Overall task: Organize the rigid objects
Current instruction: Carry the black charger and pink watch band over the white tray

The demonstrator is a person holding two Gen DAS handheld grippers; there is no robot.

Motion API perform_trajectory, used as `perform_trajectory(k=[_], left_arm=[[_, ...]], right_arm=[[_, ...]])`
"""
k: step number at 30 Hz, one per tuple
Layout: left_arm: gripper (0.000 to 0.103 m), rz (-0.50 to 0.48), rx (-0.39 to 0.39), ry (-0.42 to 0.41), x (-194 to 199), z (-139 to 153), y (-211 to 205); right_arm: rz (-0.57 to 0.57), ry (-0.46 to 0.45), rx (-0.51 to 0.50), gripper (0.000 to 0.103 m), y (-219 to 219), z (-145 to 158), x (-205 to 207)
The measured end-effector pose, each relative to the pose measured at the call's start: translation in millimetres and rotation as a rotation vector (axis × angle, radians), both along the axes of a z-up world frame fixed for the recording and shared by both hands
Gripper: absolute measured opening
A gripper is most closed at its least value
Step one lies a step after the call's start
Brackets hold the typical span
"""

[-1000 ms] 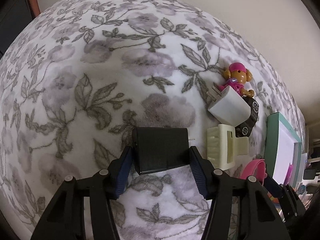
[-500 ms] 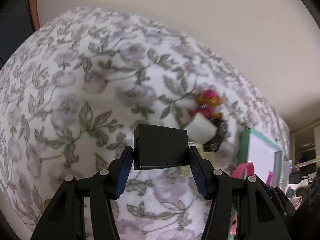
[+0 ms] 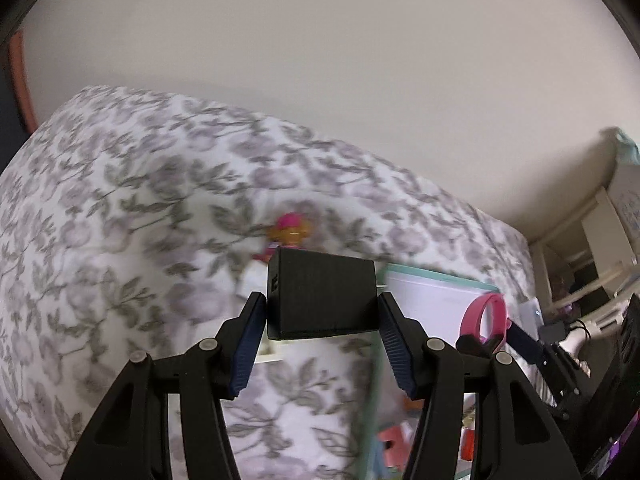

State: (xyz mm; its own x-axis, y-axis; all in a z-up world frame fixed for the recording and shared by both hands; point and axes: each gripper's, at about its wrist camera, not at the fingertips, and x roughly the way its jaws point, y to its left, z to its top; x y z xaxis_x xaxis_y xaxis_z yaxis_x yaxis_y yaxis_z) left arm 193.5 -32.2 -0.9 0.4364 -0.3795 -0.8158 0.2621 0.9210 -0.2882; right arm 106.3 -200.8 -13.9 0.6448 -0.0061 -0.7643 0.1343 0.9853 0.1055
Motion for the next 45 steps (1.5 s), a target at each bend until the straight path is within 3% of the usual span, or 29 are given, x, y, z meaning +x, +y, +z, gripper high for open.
perform_trajectory(k=[14,24,45], left_arm=[[0.058,-0.168,0.001,0.034,-12.9,-36.1,-100.0],[0.058,-0.21,0.021,0.057,-17.8,-63.8,-118.7],[0.058,-0.269,0.068,0.077,-24.6,-84.6,-135.0]], right_arm=[[-0.158,-0.001,-0.03,0.064,-86.9,7.3,-33.6],[-0.175,0.048,-0.044,0.064,-99.7,-10.7,-32.0],[-0.153,0.138,-0.038,0.064,-95.2,-41.7,-18.7]])
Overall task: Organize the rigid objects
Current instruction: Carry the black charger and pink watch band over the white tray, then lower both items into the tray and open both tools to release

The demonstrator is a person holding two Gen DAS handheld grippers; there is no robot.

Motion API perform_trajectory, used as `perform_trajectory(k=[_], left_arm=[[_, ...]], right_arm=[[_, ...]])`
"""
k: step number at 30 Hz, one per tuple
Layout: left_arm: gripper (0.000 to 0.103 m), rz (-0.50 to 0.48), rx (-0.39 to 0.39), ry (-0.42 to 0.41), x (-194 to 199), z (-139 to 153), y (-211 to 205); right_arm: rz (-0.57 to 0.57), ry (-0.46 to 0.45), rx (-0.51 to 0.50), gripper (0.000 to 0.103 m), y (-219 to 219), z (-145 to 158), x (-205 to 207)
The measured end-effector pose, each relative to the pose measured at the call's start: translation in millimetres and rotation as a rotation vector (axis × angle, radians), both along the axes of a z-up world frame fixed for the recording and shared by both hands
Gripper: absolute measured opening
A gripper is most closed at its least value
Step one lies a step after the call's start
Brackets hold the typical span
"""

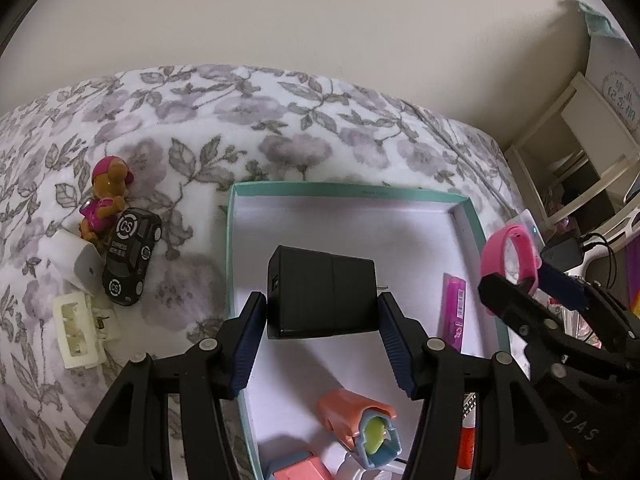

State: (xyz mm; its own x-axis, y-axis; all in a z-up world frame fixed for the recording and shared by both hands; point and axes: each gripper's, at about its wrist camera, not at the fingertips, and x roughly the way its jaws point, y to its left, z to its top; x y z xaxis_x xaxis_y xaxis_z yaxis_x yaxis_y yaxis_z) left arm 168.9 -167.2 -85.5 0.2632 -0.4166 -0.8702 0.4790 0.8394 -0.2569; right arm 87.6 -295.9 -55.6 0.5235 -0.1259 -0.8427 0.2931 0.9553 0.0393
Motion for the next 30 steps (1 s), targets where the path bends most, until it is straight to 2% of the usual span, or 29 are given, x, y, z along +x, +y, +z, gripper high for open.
perform_trajectory(k=[6,13,25,29,30], left_arm=[[0.058,-0.007,0.034,0.007,-1.1,-8.8,-4.0],[0.058,-0.011,0.03,0.005,-1.4,-9.0,-4.6],[0.059,-0.001,0.004,-0.011,-0.3,4.4,0.1],[0.071,0.011,-0.002,-0.016,1.8,10.0,3.2],[0.071,0.015,-0.005,-0.019,2.5,11.9,4.5]], right_arm=[[-0.01,0.057,0.032,0.064,-5.2,-24.9,4.0],[-0.022,0.108,0.052,0.064,-8.8,-46.3,5.5],[-0.045,0.096,0.056,0.067,-12.8,-39.9,5.2],[-0.049,0.089,0.047,0.067,-13.5,-35.3,4.5],[-0.05,0.085,0.044,0.067,-13.6,-33.4,4.3]])
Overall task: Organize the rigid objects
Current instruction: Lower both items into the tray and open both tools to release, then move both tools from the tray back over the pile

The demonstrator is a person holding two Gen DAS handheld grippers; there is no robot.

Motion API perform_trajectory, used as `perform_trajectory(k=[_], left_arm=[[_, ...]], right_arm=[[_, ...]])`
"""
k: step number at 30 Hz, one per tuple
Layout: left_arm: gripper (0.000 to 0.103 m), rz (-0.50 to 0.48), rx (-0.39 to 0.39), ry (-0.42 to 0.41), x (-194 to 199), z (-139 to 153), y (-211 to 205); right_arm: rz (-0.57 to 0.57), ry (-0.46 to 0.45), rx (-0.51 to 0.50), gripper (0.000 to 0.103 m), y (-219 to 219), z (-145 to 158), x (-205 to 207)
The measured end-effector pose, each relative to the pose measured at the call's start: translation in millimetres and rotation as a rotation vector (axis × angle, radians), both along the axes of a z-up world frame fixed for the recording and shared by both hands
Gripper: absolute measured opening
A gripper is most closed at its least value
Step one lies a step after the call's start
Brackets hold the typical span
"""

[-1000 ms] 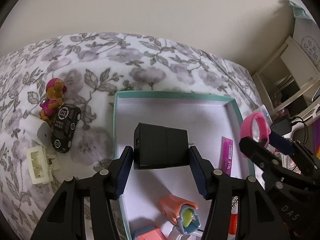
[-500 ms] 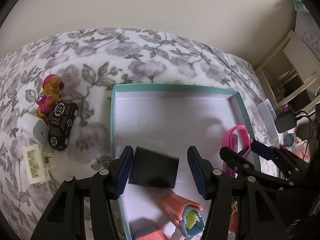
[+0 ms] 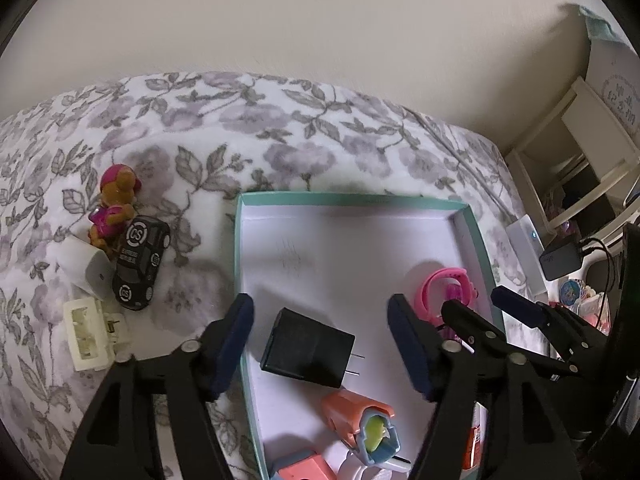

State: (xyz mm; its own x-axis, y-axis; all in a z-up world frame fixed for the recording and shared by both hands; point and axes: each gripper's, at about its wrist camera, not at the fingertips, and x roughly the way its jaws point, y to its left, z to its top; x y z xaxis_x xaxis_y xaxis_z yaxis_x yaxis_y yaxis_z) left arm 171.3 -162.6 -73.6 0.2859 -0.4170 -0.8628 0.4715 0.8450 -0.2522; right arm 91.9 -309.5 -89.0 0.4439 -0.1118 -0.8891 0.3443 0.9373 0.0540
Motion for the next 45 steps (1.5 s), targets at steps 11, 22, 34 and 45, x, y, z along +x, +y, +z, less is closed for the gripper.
perform_trajectory(k=[11,22,34,45], left_arm=[[0.082,0.07,0.004,-0.044,10.6,12.4,19.4],[0.093,0.18,0.076,-0.074,27.1,9.7,51.3],[0.094,0.285,0.12,-0.078,42.7,6.1,99.7],[0.103,0.49,0.067,-0.073,62.4,14.8,196.3]], right_arm=[[0.003,-0.064,-0.002,0.082,4.8,20.5,-0.3],[0.03,-0.069,0.018,0.092,24.0,15.1,8.5],[0.103,-0.084,0.026,0.092,63.4,15.9,22.5],[0.154,-0.145,0.061,0.1,105.0,27.8,34.7]])
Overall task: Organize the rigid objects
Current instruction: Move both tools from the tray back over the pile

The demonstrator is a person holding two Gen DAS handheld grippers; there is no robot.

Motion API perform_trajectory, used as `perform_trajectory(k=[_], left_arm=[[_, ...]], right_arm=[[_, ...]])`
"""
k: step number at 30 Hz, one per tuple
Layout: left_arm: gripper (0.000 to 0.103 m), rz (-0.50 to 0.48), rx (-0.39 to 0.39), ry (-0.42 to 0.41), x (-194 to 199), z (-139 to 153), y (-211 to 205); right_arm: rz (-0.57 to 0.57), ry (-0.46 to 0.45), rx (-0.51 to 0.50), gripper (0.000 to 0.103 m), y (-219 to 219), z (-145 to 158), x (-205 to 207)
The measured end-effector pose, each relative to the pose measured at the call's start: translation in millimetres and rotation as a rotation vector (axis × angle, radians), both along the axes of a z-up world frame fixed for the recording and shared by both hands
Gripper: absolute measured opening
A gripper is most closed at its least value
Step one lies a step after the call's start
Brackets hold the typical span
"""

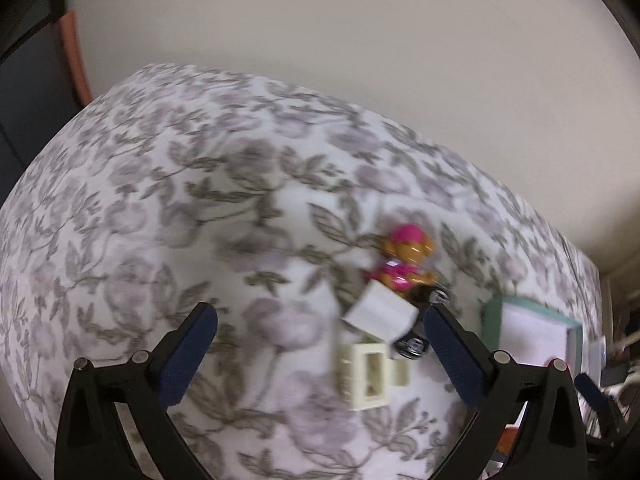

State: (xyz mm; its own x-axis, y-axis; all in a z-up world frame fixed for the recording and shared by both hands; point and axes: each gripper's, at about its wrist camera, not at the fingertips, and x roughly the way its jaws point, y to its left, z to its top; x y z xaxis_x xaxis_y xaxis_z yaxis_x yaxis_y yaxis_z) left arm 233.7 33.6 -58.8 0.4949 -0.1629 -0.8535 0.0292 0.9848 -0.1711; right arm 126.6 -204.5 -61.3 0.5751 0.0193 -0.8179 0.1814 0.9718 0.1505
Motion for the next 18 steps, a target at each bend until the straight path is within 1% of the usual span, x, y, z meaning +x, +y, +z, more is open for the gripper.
perform_trajectory(k=[4,9,15,18], left_arm=[[0.103,0.034,0.0,0.013,3.0,0.5,20.9],[0.103,0.041,-0.015,0.022,3.0,2.2,35.1],[0.103,0.009,-0.031,0.065,5.2,-7.3,31.6],[0.103,-0.021,-0.036,0.083,5.8,-11.5,24.0]], right_arm=[[0.03,-0.019,0.014,0.1,20.5,3.1,5.8],[0.062,-0.018,0.005,0.1,47.7,-0.6,15.2],[0.093,-0.006,-0.022,0.1,73.0,-8.8,25.9],[0.091,-0.002,-0.032,0.1,76.3,-12.2,29.8]])
